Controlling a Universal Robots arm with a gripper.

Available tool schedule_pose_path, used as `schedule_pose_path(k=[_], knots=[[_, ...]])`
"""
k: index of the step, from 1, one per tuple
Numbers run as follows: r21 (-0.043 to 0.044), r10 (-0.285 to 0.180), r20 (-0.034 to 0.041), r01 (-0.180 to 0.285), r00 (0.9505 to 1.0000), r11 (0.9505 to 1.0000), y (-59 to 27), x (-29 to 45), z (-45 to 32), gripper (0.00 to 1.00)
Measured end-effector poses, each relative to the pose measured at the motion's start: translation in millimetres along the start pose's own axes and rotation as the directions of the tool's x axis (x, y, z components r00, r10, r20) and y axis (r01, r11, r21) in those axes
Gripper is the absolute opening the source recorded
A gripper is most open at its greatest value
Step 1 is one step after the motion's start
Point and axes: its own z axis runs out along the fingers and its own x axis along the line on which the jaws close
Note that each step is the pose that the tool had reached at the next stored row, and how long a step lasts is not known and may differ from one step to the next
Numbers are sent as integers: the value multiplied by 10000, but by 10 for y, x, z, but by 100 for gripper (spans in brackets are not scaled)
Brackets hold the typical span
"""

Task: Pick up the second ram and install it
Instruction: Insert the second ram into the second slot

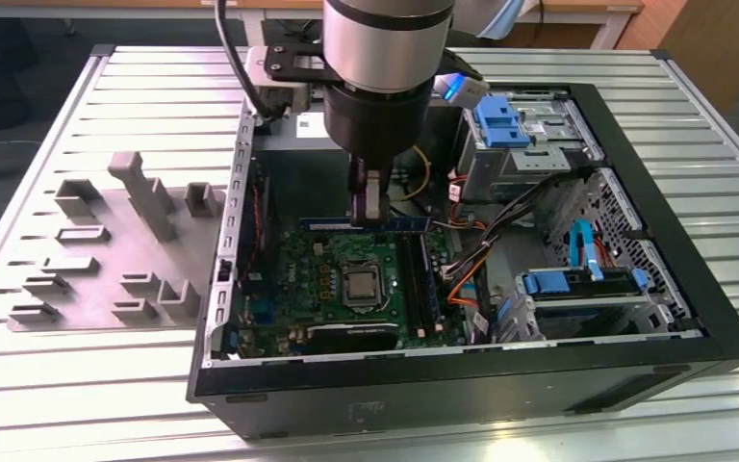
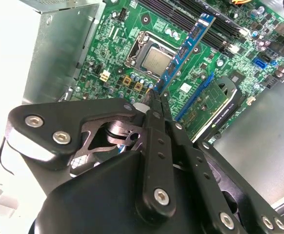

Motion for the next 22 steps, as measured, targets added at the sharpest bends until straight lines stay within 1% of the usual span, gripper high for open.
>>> schedule_pose_path(k=[9,11,13,15,17,20,22], knots=[[-2,13,0,-13,10000,10000,-6,0,0,12],[1,186,8,-186,9998,9998,-6,-1,0,12],[8,524,22,-524,9986,9986,-6,-1,2,12],[16,883,39,-883,9961,9961,-7,0,5,12],[23,1239,56,-1239,9923,9923,-7,0,7,12],[33,1788,83,-1789,9838,9839,-7,0,11,12],[39,2141,100,-2141,9768,9768,-7,0,13,12]])
